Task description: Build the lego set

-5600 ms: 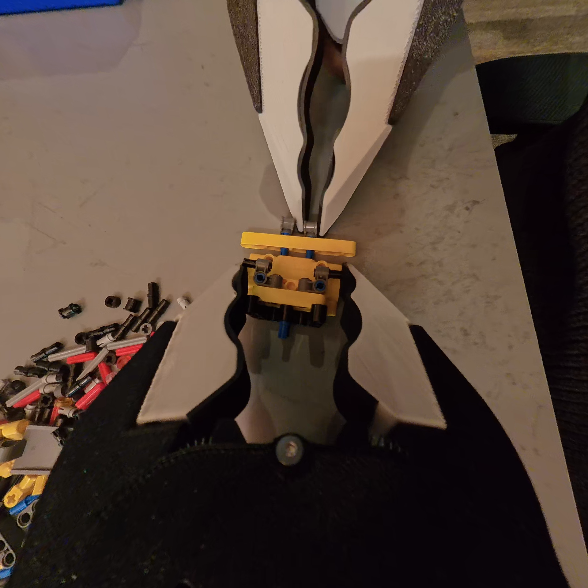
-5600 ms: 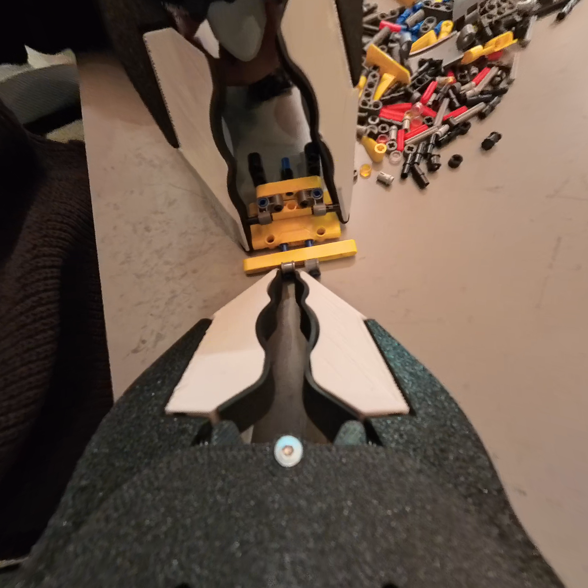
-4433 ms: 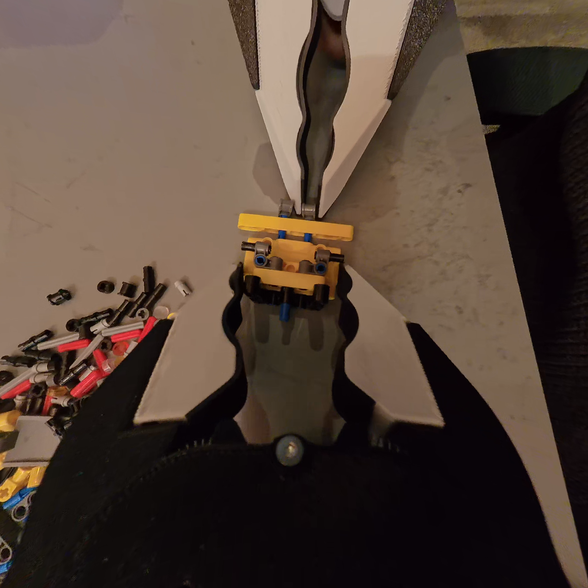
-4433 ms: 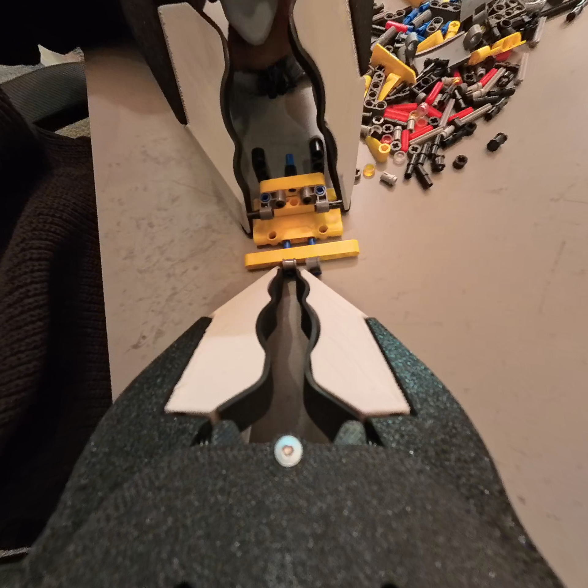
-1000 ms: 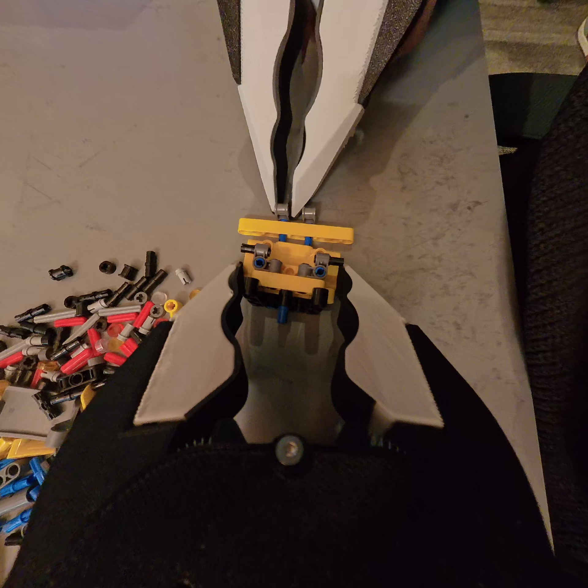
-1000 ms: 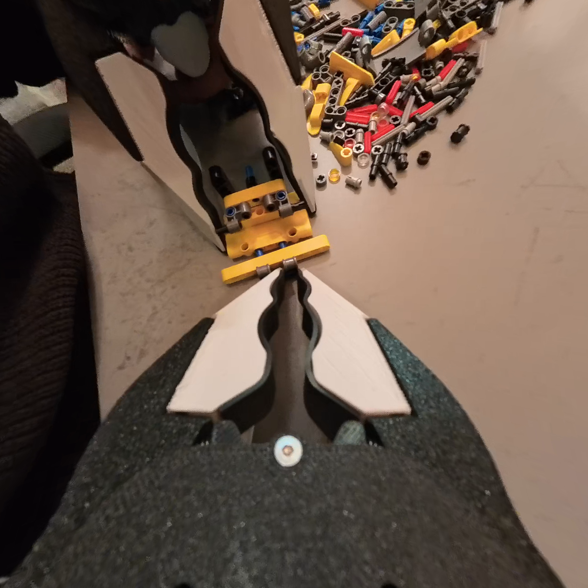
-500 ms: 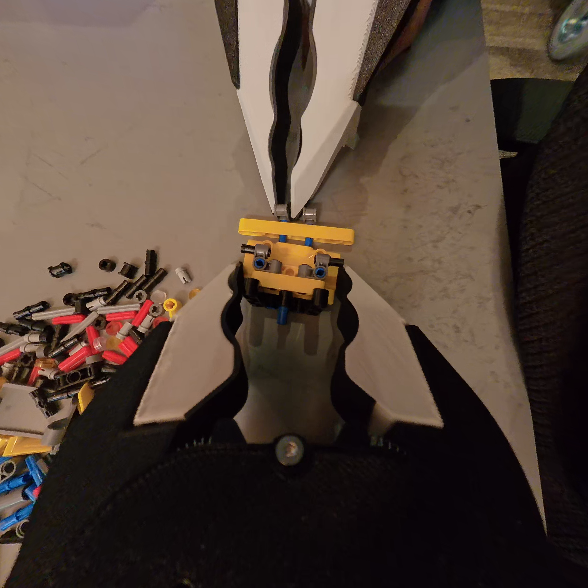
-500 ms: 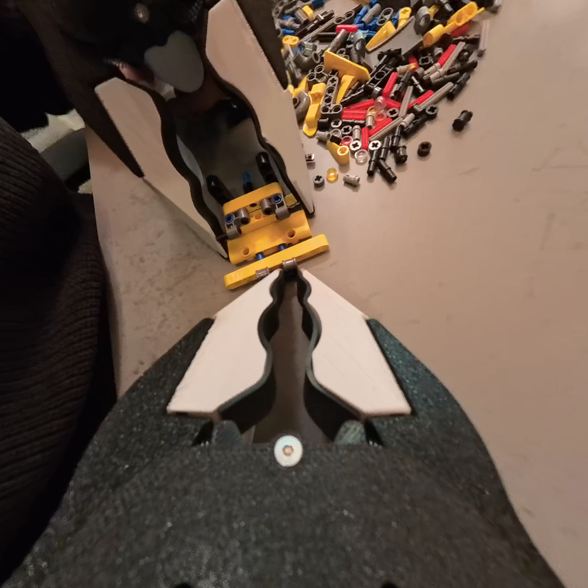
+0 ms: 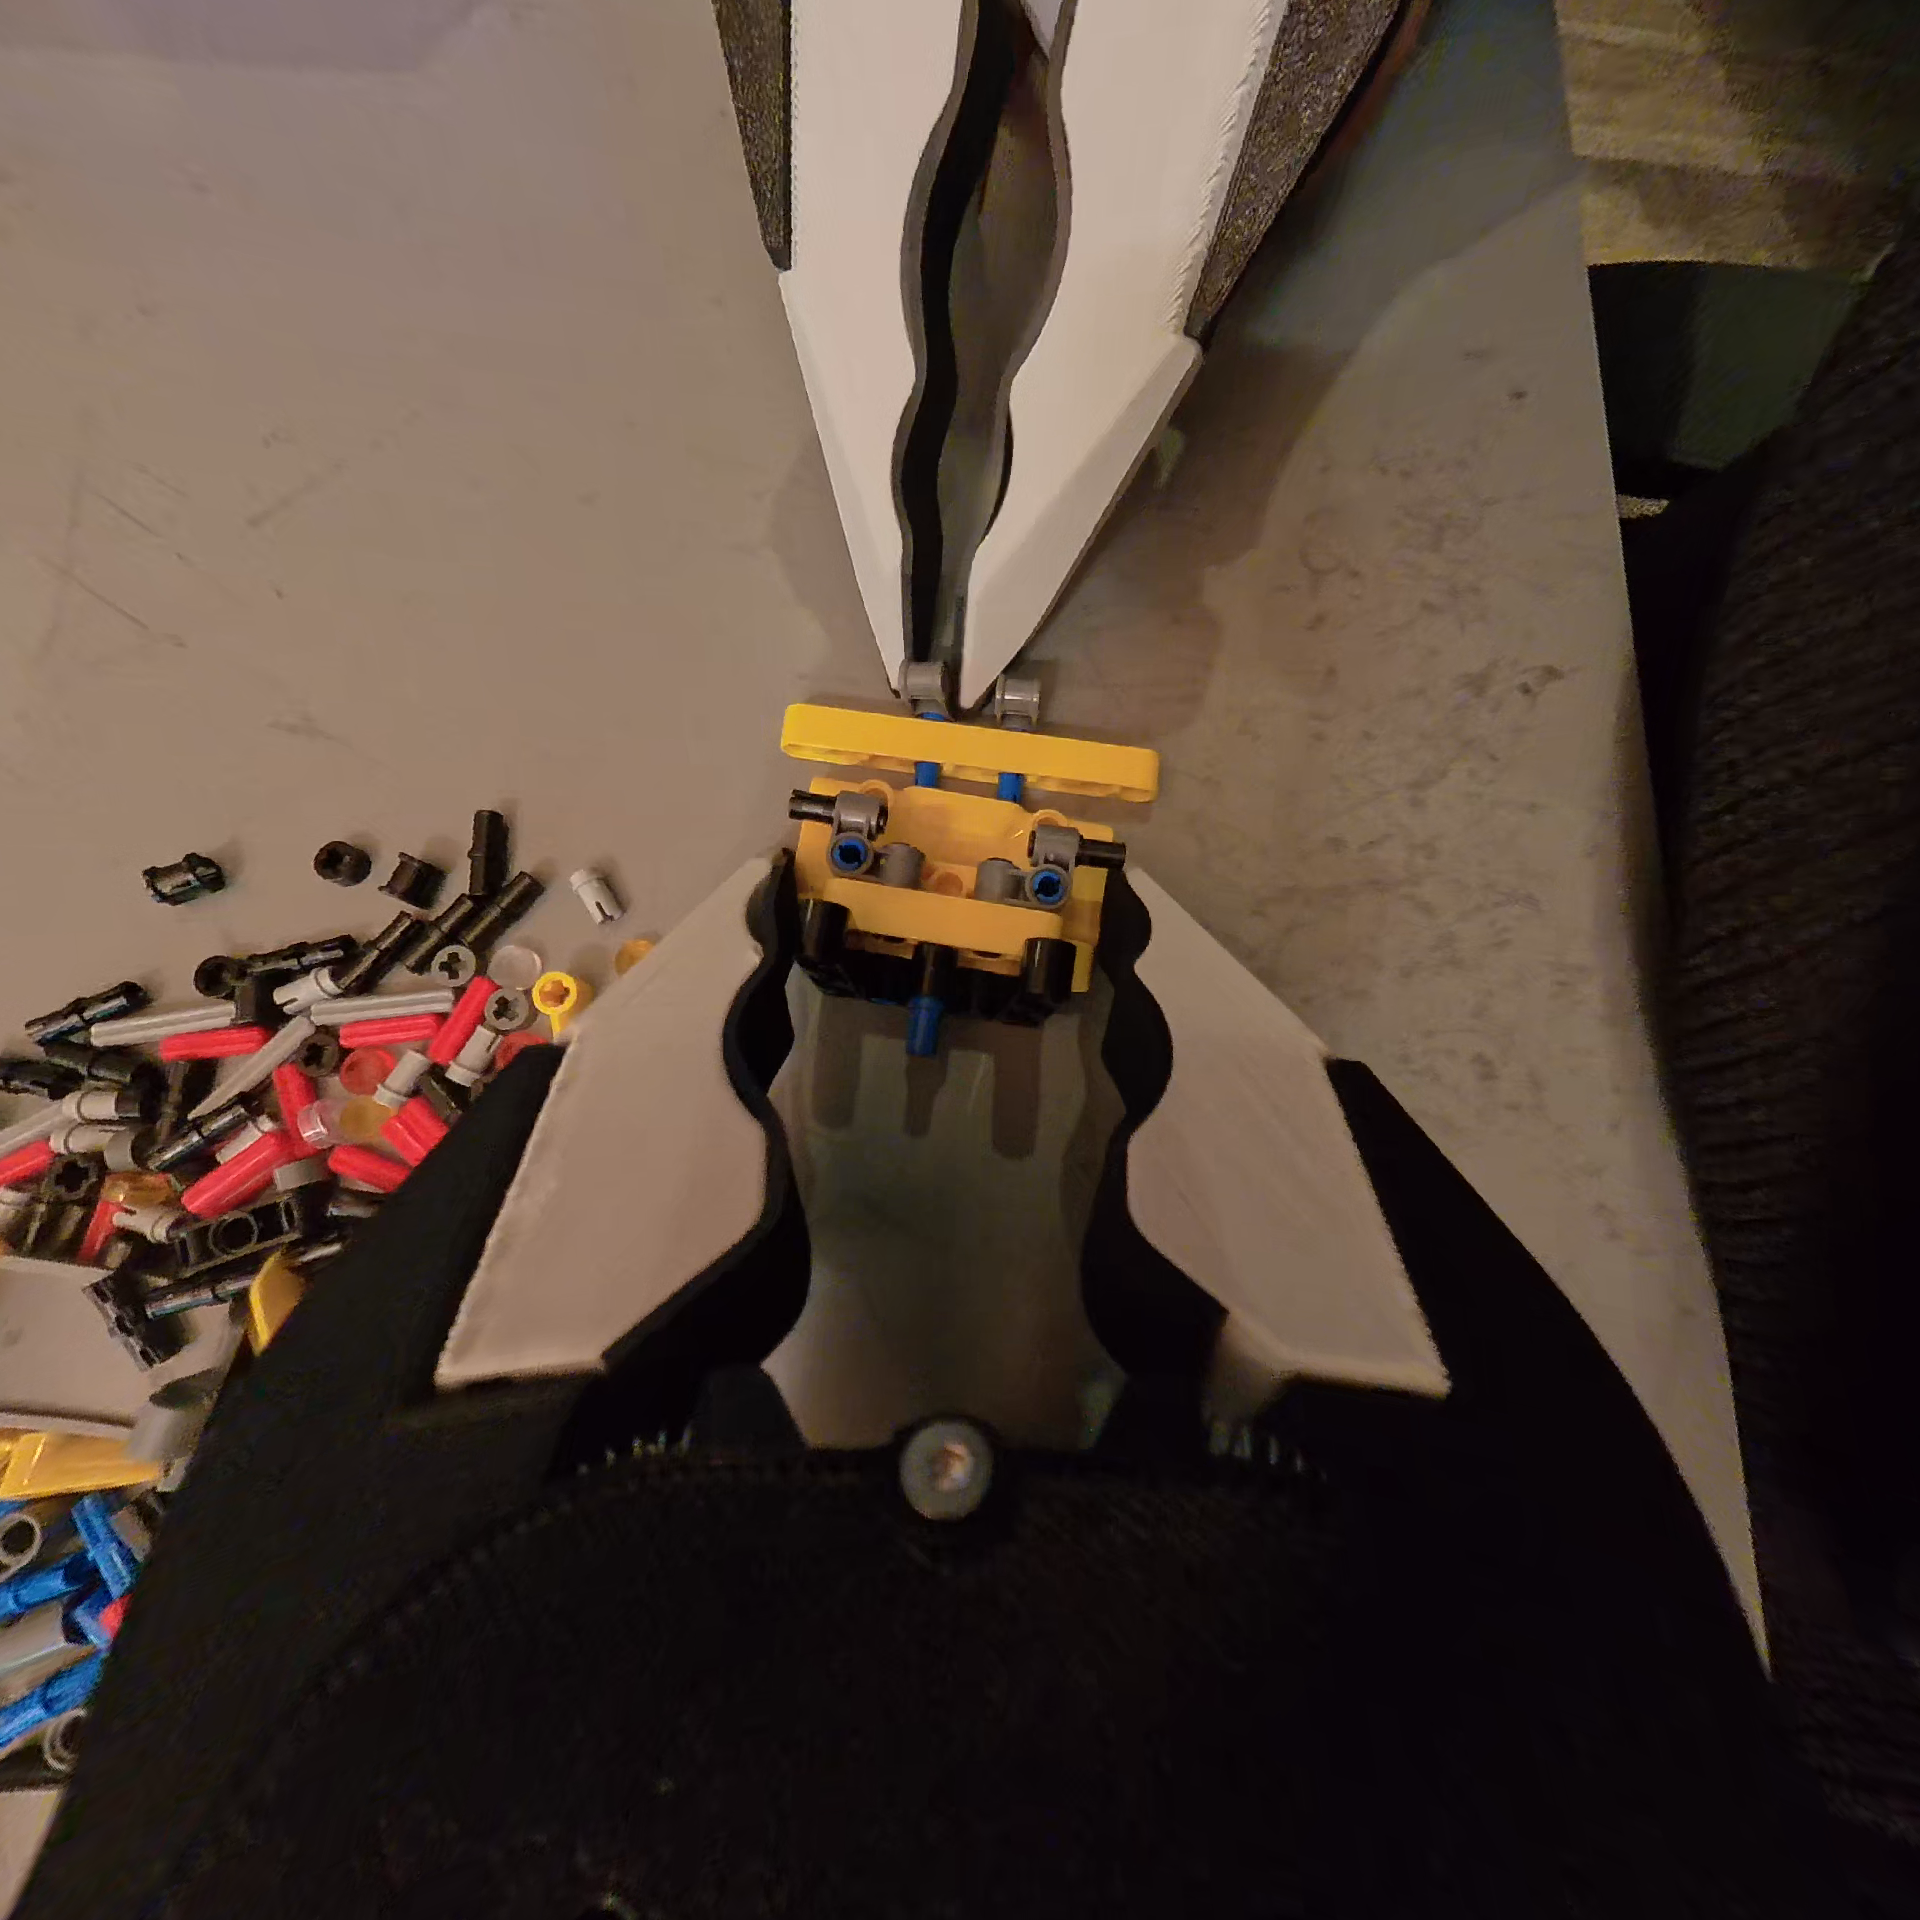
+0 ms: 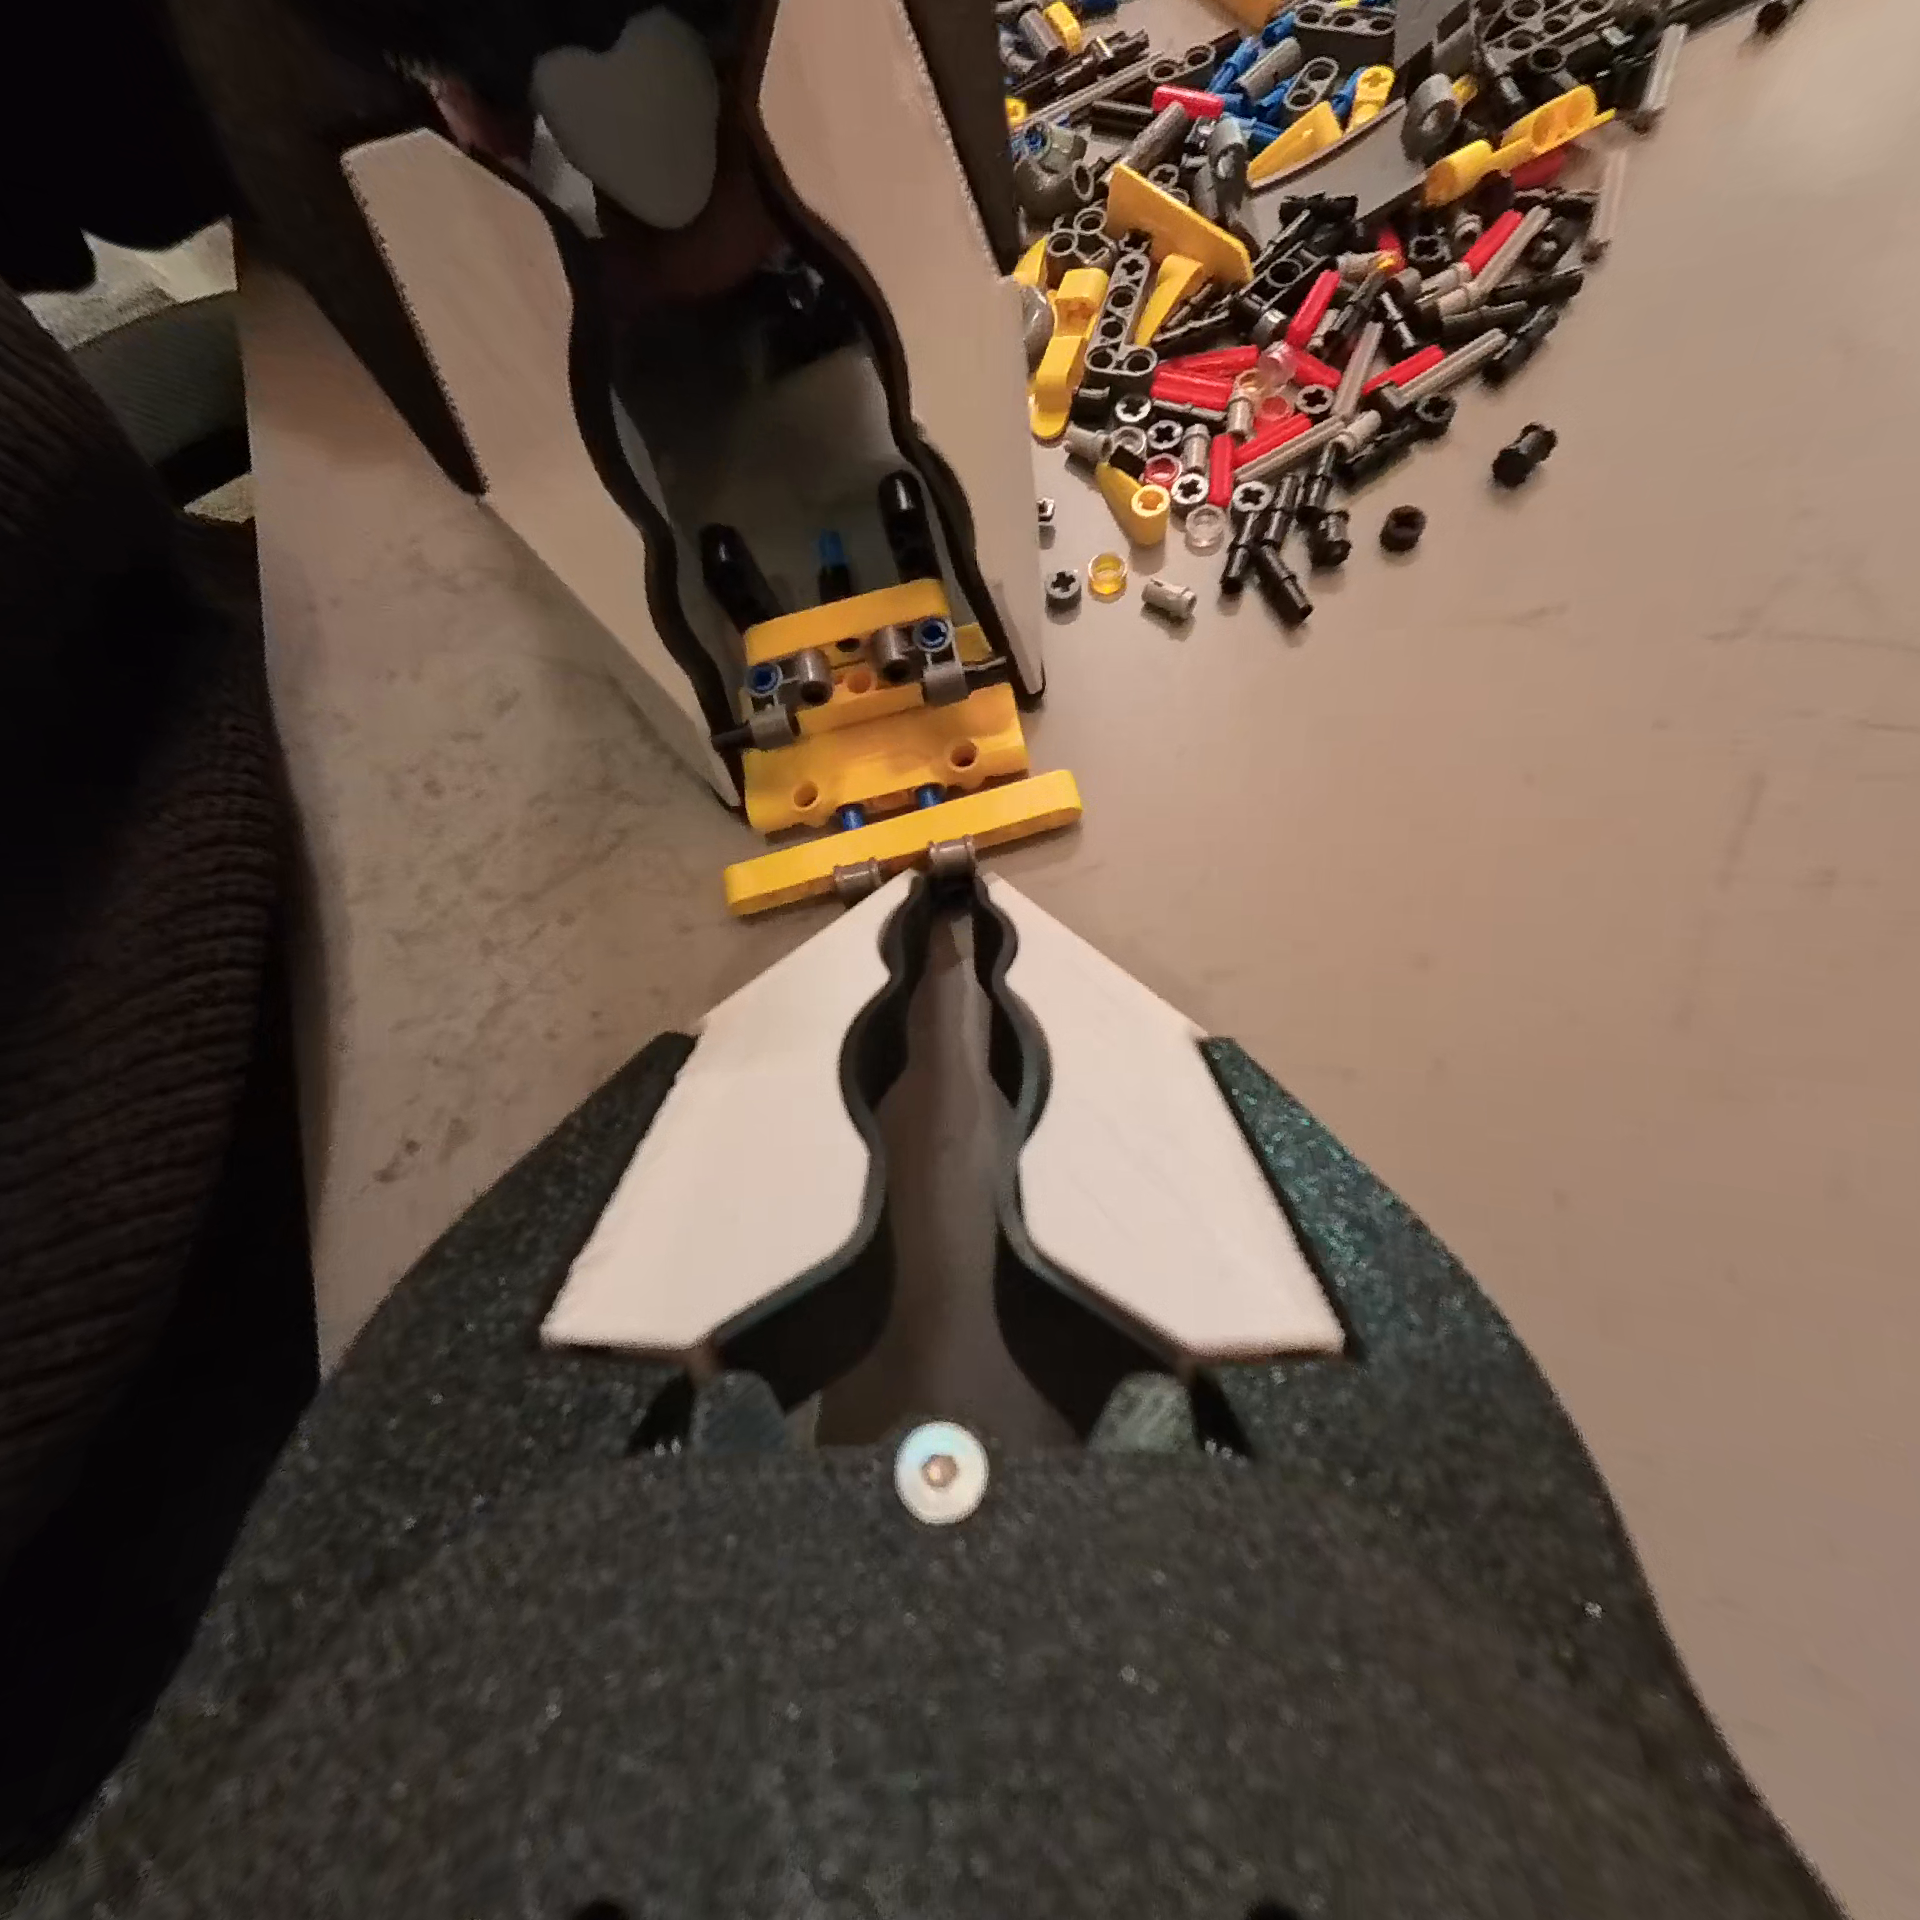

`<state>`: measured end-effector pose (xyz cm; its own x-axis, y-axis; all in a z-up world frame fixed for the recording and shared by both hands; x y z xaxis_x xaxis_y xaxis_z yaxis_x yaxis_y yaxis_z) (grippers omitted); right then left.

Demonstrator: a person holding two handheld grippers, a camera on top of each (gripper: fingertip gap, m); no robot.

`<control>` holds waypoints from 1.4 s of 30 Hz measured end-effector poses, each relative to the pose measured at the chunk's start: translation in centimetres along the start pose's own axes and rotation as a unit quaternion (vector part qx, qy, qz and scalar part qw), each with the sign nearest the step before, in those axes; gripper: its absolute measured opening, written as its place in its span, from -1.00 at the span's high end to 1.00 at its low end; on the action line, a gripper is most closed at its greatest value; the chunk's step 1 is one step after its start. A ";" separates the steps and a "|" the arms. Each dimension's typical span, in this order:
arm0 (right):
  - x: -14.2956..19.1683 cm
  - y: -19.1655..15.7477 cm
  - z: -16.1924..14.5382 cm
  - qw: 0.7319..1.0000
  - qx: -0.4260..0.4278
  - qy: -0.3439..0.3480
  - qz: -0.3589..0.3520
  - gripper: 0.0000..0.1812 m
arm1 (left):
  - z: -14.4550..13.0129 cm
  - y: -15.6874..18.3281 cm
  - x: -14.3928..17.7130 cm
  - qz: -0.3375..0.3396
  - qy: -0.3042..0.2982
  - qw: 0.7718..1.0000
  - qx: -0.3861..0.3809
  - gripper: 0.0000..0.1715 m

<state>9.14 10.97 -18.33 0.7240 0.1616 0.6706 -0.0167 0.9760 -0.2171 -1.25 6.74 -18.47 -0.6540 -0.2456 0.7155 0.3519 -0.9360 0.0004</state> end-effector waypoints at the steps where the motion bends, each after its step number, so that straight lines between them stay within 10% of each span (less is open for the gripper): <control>1: 0.1 -0.2 -0.1 1.000 0.005 0.000 0.007 0.85 | 0.0 0.0 0.0 0.000 -0.001 1.000 -0.006 0.34; 5: 1.0 -0.5 -0.7 0.999 0.031 0.005 0.018 0.57 | 0.0 -0.1 0.0 -0.003 -0.002 1.000 -0.018 0.33; 16: 1.9 -1.8 -1.5 0.999 0.045 0.012 -0.014 0.61 | -0.1 0.2 0.2 -0.040 -0.008 0.997 -0.072 0.31; 22: 2.5 -3.6 -2.5 1.000 0.001 0.014 -0.001 0.61 | 0.1 1.3 1.1 -0.036 -0.002 0.998 -0.042 -0.22; 33: 0.8 -6.9 -2.6 0.999 0.000 0.009 -0.031 0.60 | 0.3 4.4 2.5 0.121 0.036 0.991 0.049 -0.16; 42: 1.3 -7.9 -2.6 1.000 0.014 0.019 -0.007 0.59 | 0.1 4.5 1.1 0.230 -0.048 0.970 0.067 -0.12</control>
Point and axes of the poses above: each gripper's, where its closed fingertips meet, x back along the fingers, z out of its top, y = z × x across the jaws, the point moved 6 cm from there along x, back along the fingers, and after that the axes turned 4 degrees about -x, right-handed, at the moved point
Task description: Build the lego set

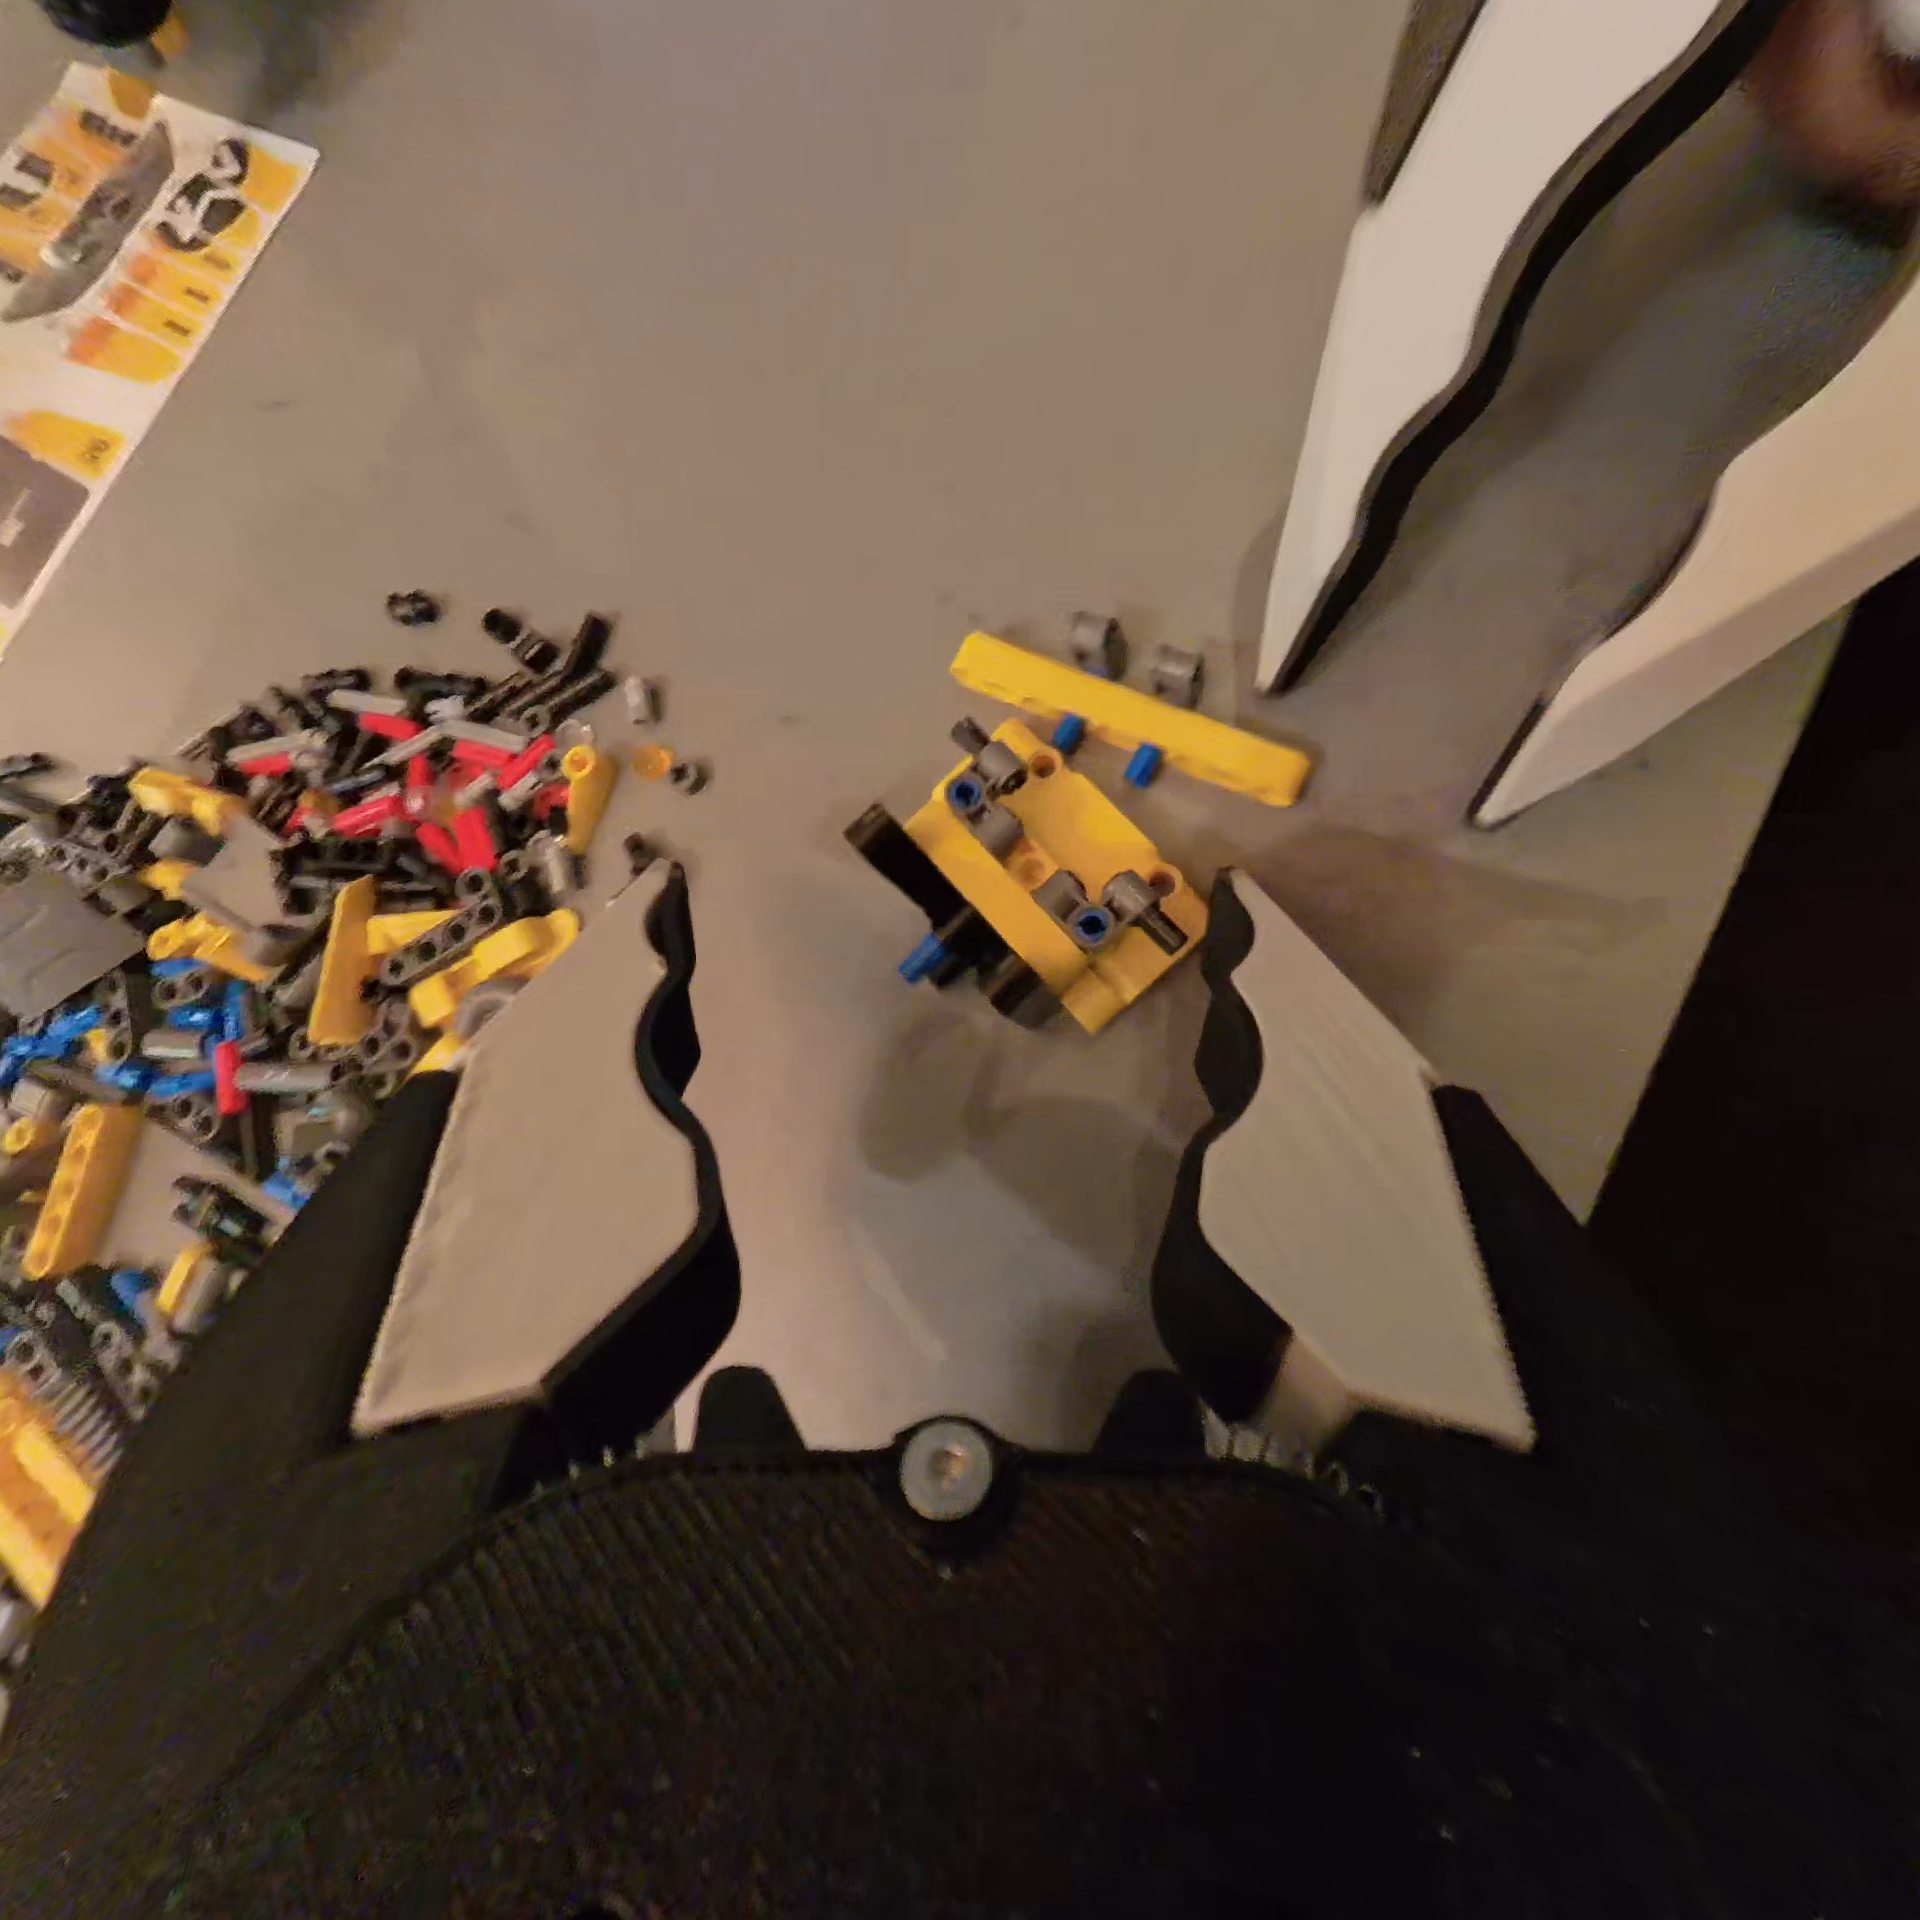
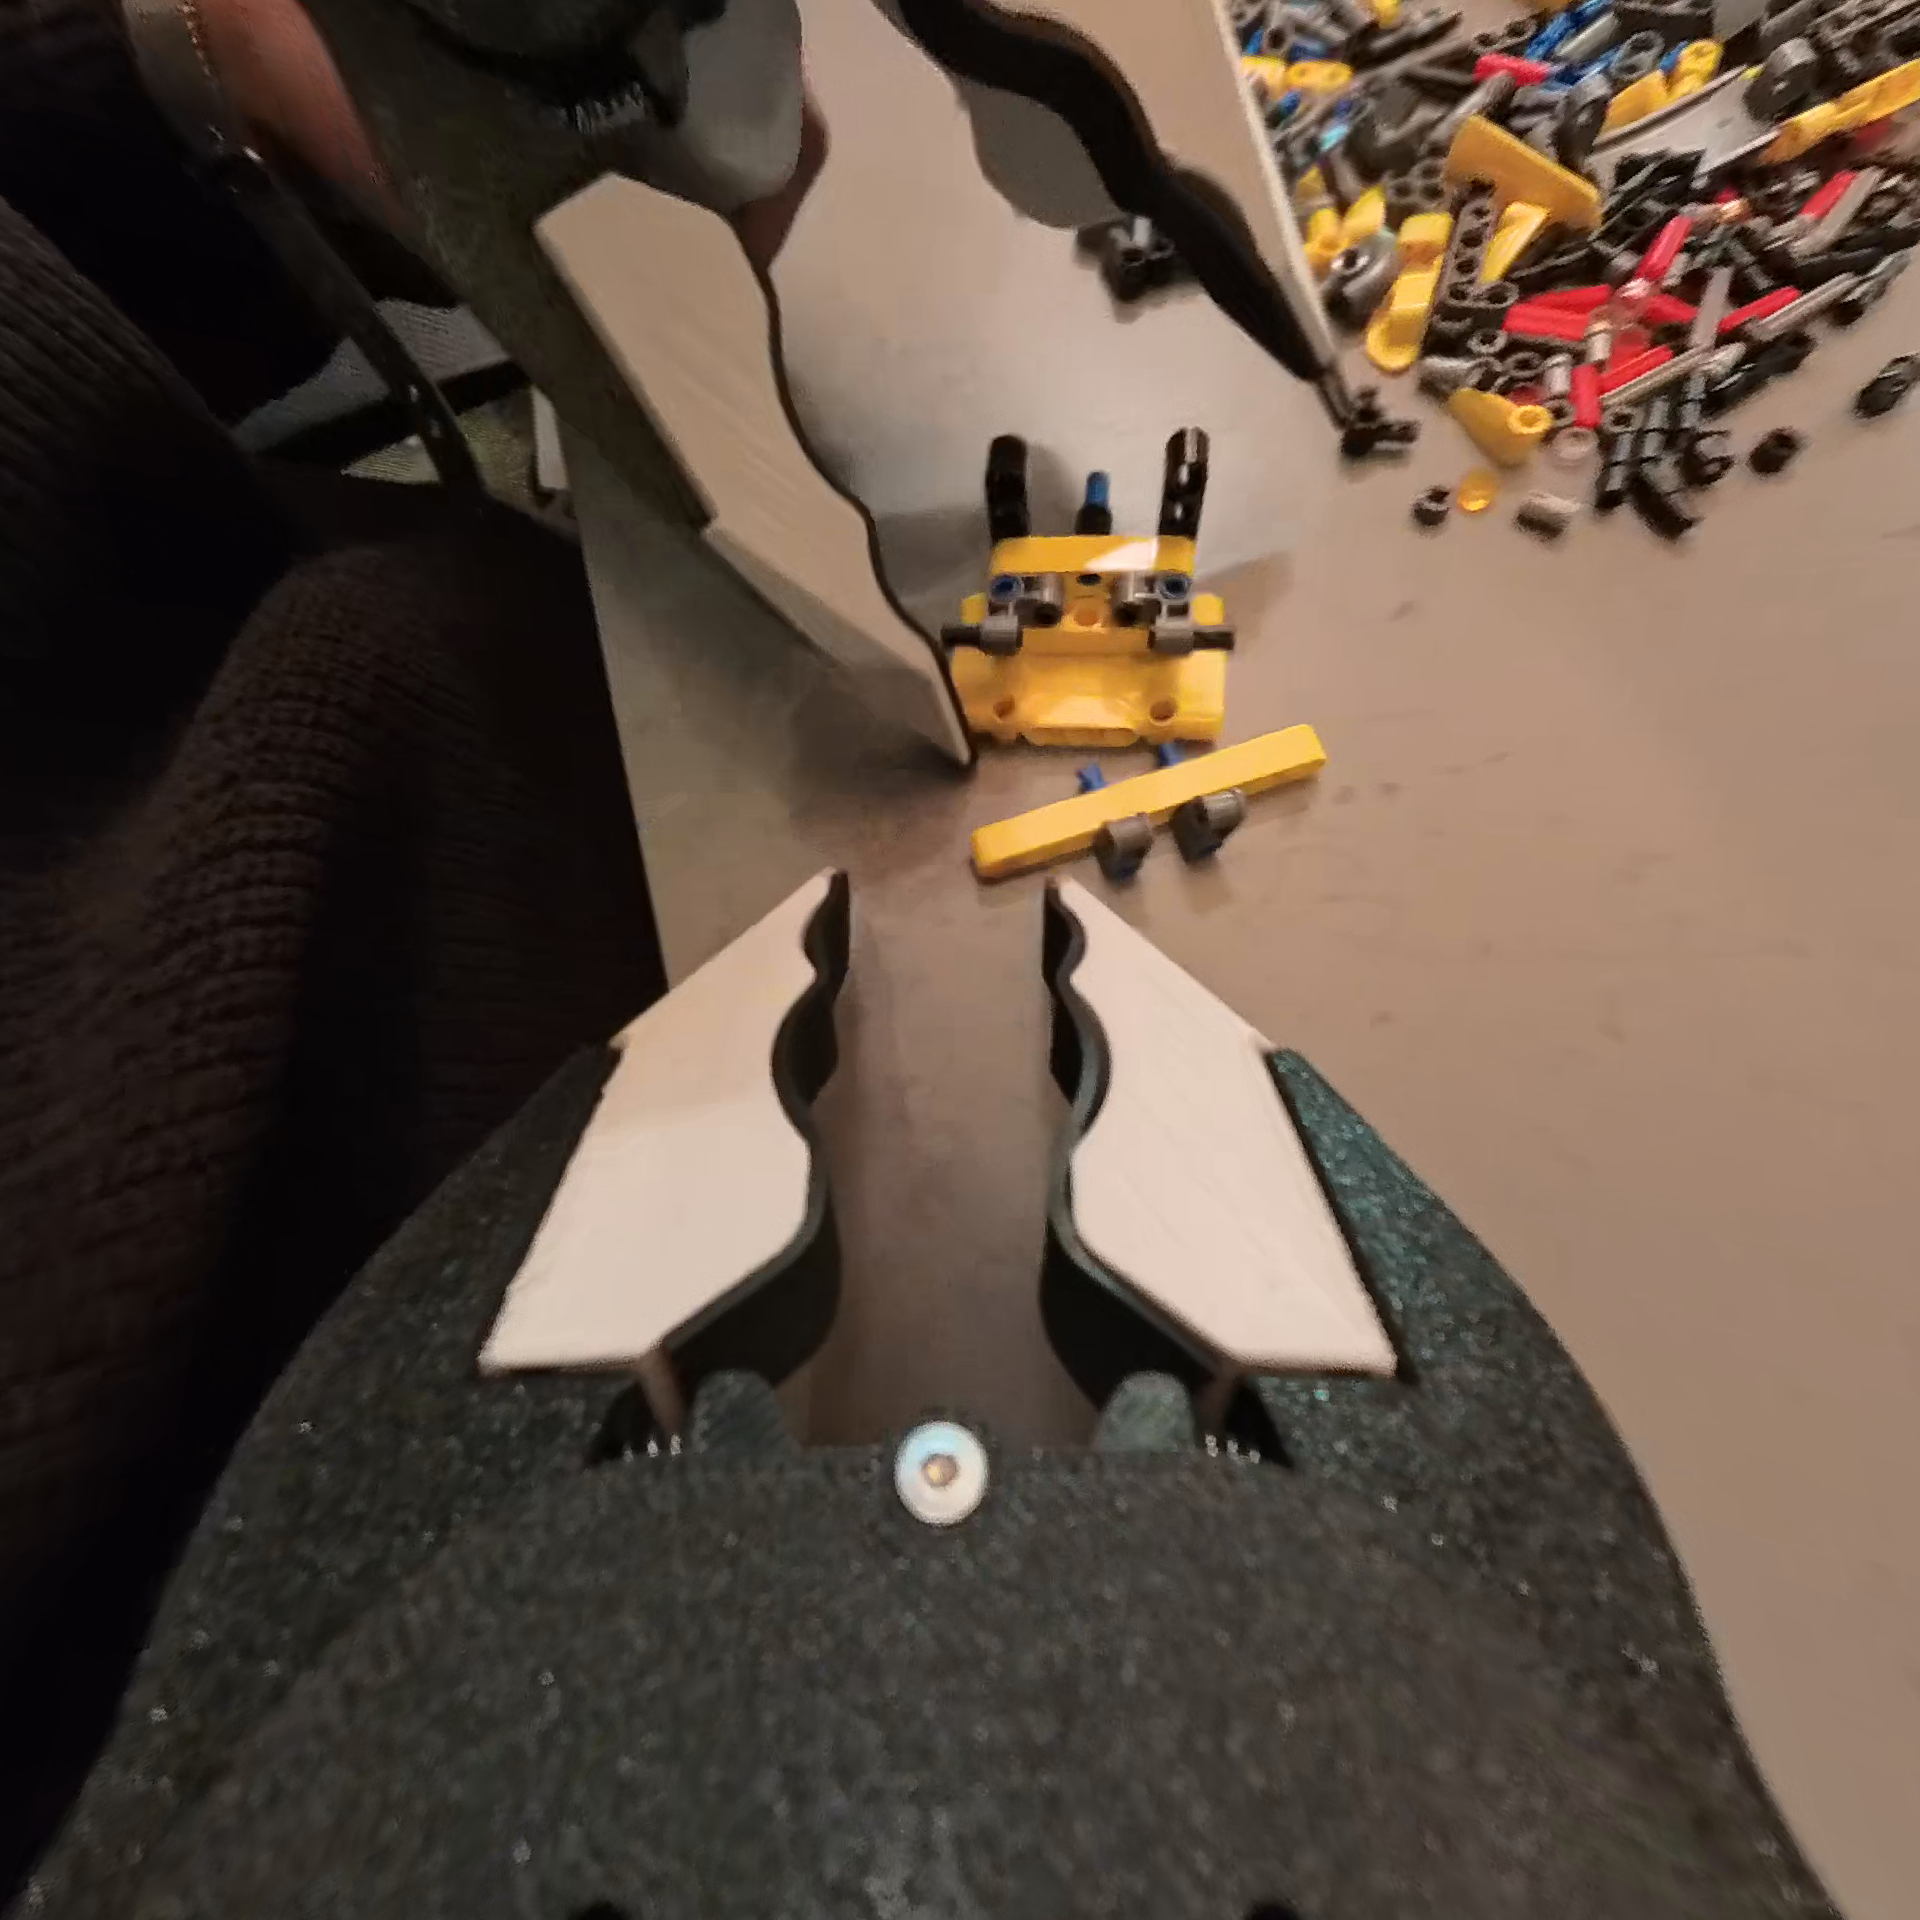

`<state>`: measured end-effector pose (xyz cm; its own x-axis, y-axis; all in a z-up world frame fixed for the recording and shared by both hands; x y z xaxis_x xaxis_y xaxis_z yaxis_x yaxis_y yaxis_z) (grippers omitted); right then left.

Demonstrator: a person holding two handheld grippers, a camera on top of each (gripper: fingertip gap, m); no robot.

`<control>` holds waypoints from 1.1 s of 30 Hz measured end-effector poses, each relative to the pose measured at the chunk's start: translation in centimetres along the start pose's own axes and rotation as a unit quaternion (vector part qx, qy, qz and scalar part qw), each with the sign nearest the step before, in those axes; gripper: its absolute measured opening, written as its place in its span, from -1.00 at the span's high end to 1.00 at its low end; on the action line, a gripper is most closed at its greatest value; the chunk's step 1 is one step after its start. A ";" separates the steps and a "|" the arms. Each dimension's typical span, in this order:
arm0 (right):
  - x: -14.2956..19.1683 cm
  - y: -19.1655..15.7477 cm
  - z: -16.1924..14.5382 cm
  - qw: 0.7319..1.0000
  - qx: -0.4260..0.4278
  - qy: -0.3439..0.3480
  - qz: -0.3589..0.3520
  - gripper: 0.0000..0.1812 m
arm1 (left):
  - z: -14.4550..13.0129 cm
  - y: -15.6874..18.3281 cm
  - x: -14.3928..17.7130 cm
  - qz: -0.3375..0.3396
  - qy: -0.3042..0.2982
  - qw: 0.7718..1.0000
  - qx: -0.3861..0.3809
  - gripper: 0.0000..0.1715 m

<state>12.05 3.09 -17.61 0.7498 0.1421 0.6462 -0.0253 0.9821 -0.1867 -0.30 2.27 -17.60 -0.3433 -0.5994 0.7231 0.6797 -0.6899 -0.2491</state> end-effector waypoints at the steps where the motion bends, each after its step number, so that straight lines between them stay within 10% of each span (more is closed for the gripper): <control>1: 0.3 0.3 0.0 1.000 0.005 0.004 -0.007 0.59 | -0.3 -0.4 0.1 0.005 -0.004 1.000 0.003 -0.10; 16: 0.3 6.6 1.7 0.937 0.332 0.004 0.109 0.54 | -2.9 -1.9 1.0 -0.053 0.002 0.993 0.106 0.16; 25: -2.2 6.5 2.9 0.896 0.368 -0.047 0.244 0.62 | -2.6 -1.6 1.3 -0.045 -0.022 0.993 0.111 0.40; 33: -1.9 4.4 2.4 0.926 0.287 -0.082 0.230 0.72 | -2.4 -0.6 2.1 -0.070 0.009 0.989 0.128 0.38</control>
<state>8.89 7.43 -17.88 0.4631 0.5332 0.7079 -0.7001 0.7099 -0.0768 -2.98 0.48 -17.48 -0.4557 -0.5137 0.7270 0.7655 -0.6429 0.0256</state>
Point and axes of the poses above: each gripper's, where its closed fingertips meet, x back along the fingers, z out of its top, y = z × x across the jaws, the point moved 6 cm from there along x, back along the fingers, and after that the axes turned 4 degrees about -x, right-handed, at the moved point
